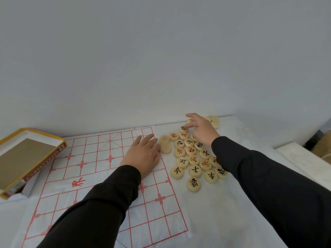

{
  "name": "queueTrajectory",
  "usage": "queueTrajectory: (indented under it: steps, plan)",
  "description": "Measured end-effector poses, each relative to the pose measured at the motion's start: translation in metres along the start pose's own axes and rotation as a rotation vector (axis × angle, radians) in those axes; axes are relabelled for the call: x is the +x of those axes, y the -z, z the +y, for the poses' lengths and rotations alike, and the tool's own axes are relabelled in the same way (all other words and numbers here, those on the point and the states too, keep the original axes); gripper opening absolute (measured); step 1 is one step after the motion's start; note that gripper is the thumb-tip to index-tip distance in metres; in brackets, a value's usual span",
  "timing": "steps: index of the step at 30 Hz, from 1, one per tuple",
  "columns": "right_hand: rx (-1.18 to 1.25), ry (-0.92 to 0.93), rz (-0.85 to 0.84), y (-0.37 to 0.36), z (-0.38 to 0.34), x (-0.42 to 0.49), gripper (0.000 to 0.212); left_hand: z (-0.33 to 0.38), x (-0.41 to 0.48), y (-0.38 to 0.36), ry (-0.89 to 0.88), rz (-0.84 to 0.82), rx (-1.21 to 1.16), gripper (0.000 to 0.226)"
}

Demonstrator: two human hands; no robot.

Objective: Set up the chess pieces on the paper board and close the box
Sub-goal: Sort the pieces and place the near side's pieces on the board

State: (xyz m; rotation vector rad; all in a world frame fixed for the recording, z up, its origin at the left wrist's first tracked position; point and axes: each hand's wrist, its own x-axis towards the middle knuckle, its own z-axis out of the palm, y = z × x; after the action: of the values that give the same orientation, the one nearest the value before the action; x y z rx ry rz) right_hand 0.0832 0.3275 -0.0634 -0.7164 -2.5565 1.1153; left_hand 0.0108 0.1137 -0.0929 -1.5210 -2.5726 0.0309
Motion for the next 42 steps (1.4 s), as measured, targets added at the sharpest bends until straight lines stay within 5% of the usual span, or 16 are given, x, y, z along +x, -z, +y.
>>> queueTrajectory:
  steps: [7,17,24,34,42]
  plan:
    - [-0.051,-0.049,0.25,0.021,0.009,-0.006,0.053,0.002,-0.004,0.001,-0.148,0.15,0.006,0.031]
    - [-0.085,-0.036,-0.064,0.028,0.01,-0.024,0.061,0.003,-0.003,0.003,-0.209,0.111,0.091,0.047]
    - [0.077,-0.121,0.126,0.048,0.031,-0.038,0.06,0.011,-0.004,0.016,-0.123,-0.045,0.157,0.053]
    - [-0.052,-0.145,0.071,0.042,0.054,-0.067,0.054,0.052,-0.004,0.023,0.079,-0.024,0.011,0.054]
    - [0.142,-0.109,-0.043,0.037,0.048,-0.069,0.06,0.081,0.0,0.018,0.19,0.031,-0.143,0.051]
